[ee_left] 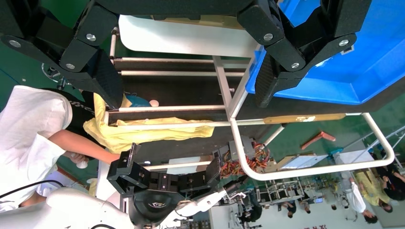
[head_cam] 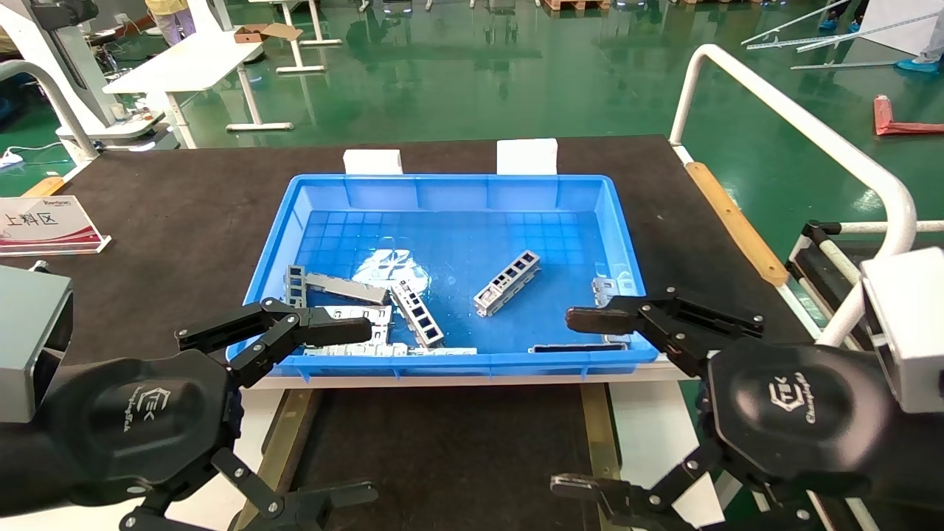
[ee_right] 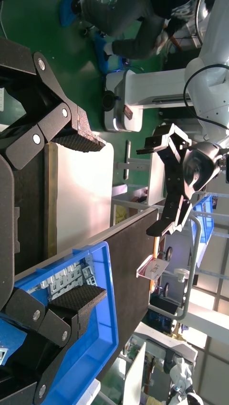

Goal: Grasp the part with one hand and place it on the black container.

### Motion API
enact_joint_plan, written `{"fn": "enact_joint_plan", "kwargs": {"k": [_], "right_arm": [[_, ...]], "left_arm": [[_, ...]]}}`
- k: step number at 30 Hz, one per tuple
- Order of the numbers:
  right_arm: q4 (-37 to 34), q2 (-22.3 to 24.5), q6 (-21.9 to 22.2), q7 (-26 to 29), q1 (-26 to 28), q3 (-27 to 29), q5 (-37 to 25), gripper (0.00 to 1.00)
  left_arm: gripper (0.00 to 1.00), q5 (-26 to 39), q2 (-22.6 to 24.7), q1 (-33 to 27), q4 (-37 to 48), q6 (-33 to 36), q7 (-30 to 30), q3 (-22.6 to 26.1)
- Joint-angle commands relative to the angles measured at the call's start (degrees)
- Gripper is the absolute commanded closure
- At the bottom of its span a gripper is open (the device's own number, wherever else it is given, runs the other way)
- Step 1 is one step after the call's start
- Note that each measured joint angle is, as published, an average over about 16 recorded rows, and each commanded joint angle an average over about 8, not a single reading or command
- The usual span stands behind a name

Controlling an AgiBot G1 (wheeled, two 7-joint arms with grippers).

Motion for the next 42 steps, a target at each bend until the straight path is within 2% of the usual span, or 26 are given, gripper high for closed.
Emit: {"fn": "enact_joint_plan", "kwargs": {"k": [1,32,42], "right_arm": [[0.0,0.0,0.0,0.0,0.0,0.0,0.0,0.00],[0.0,0.0,0.0,0.0,0.0,0.0,0.0,0.00],[0.0,0.0,0.0,0.0,0.0,0.0,0.0,0.00]], "left_arm": [[0.00,0.0,0.0,0.0,0.0,0.0,0.0,0.0],[0.00,0.0,0.1,-0.1,0.0,-0.2,-0.1,0.0],[0.00,2.3,2.1,-1.9,-0.4,-2.0,-0.5,1.2]]}}
